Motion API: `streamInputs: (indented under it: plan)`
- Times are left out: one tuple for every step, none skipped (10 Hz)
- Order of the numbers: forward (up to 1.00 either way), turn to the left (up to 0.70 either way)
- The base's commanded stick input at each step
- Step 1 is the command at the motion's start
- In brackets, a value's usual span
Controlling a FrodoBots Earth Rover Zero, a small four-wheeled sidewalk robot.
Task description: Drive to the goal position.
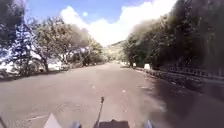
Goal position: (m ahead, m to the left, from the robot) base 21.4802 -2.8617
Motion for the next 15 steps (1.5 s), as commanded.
streamInputs:
  plan:
    - [0.7,-0.35]
    - [0.7,-0.33]
    - [0.7,-0.26]
    - [0.7,-0.18]
    - [0.7,-0.04]
    - [0.7,-0.02]
    - [0.7,0.0]
    - [0.7,0.0]
    - [0.7,0.0]
    - [0.7,0.0]
    - [0.7,0.0]
    - [0.7,0.0]
    - [0.7,0.0]
    - [0.7,0.0]
    - [0.7,0.0]
